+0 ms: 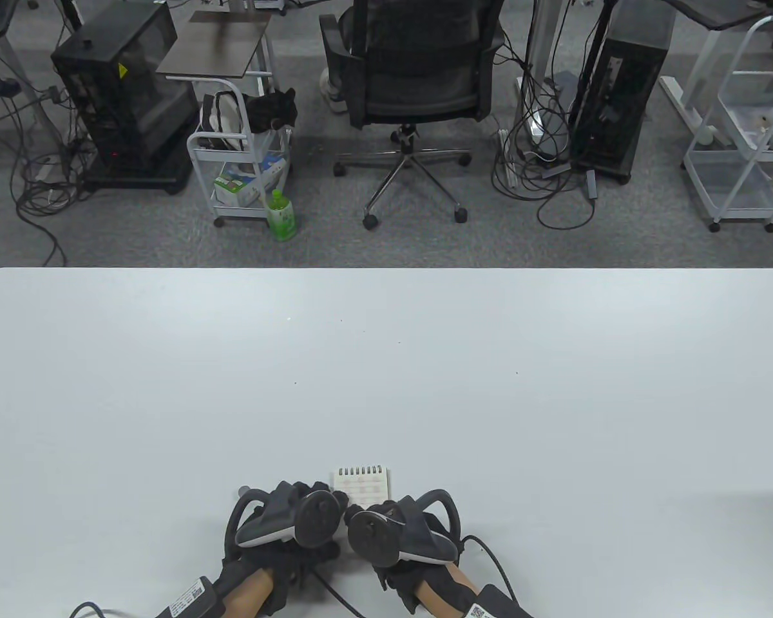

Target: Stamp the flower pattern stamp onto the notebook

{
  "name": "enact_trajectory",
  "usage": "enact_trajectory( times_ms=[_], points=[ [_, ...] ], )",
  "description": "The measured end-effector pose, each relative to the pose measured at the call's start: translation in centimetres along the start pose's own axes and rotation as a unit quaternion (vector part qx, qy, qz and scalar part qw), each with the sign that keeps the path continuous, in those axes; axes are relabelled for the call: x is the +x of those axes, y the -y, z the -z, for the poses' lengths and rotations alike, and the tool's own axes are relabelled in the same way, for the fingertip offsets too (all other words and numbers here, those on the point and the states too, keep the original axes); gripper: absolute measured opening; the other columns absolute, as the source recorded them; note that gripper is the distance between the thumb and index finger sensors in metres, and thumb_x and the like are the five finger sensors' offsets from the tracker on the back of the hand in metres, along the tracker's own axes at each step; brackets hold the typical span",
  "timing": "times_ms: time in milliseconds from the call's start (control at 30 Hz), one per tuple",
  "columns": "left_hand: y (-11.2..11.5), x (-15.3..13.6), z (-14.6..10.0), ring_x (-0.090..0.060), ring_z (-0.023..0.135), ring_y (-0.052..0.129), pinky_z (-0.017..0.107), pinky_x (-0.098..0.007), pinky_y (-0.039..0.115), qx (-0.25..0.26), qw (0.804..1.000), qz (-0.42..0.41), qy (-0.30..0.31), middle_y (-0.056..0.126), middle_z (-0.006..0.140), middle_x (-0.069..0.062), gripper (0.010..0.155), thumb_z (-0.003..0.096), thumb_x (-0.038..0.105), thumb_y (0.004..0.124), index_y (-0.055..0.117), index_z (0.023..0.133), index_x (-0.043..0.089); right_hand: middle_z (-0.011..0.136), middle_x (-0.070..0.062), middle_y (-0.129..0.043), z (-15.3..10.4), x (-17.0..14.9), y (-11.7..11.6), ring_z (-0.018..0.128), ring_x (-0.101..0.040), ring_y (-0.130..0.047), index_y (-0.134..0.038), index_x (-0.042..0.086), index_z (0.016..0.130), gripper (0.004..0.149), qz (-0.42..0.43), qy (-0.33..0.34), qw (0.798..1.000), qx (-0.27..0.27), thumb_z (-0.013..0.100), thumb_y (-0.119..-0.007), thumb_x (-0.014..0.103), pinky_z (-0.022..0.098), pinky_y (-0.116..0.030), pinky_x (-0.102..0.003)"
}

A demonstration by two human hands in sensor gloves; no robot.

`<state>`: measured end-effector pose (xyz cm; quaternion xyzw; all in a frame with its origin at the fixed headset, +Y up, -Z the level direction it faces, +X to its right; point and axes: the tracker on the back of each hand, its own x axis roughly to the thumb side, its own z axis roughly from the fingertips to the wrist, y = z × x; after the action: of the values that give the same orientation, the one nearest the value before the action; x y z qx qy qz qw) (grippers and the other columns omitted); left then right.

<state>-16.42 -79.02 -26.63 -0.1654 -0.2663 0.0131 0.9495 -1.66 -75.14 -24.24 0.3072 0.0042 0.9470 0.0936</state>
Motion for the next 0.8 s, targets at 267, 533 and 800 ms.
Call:
enact_trajectory(
  times_ms=[267, 533, 800],
  points=[
    [0.0, 0.0, 0.0, -0.045, 0.092, 0.054, 0.063, -0.064, 0.049, -0.001, 1.000, -0.001, -0.001, 0.050, 0.106, -0.017, 0.075, 0.0387, 0.049, 0.078, 0.054, 0.103, 0.019, 0.063, -0.015, -0.100, -0.7, -1.1, 1.3, 0.043, -0.031, -0.109, -0.088, 0.015, 0.081, 0.046, -0.006, -0.009, 1.000, -0.019, 0.038, -0.090, 0.030, 0.041, -0.087, -0.051],
    [0.0, 0.0, 0.0, -0.045, 0.092, 0.054, 0.063, -0.064, 0.049, -0.001, 1.000, -0.002, -0.001, 0.050, 0.106, -0.017, 0.075, 0.0387, 0.049, 0.078, 0.054, 0.103, 0.019, 0.061, -0.016, -0.100, -1.2, -2.6, 1.8, 0.041, -0.030, -0.109, -0.089, 0.014, 0.080, 0.045, 0.002, -0.020, 1.000, -0.004, 0.038, -0.091, 0.030, 0.040, -0.087, -0.051],
    [0.0, 0.0, 0.0, -0.045, 0.092, 0.054, 0.063, -0.064, 0.049, -0.001, 1.000, -0.002, -0.001, 0.050, 0.106, -0.017, 0.075, 0.0388, 0.049, 0.078, 0.054, 0.103, 0.019, 0.061, -0.015, -0.100, -1.1, -2.7, 1.7, 0.041, -0.030, -0.108, -0.089, 0.014, 0.080, 0.045, 0.002, -0.017, 1.000, 0.000, 0.038, -0.091, 0.031, 0.040, -0.086, -0.052]
  ],
)
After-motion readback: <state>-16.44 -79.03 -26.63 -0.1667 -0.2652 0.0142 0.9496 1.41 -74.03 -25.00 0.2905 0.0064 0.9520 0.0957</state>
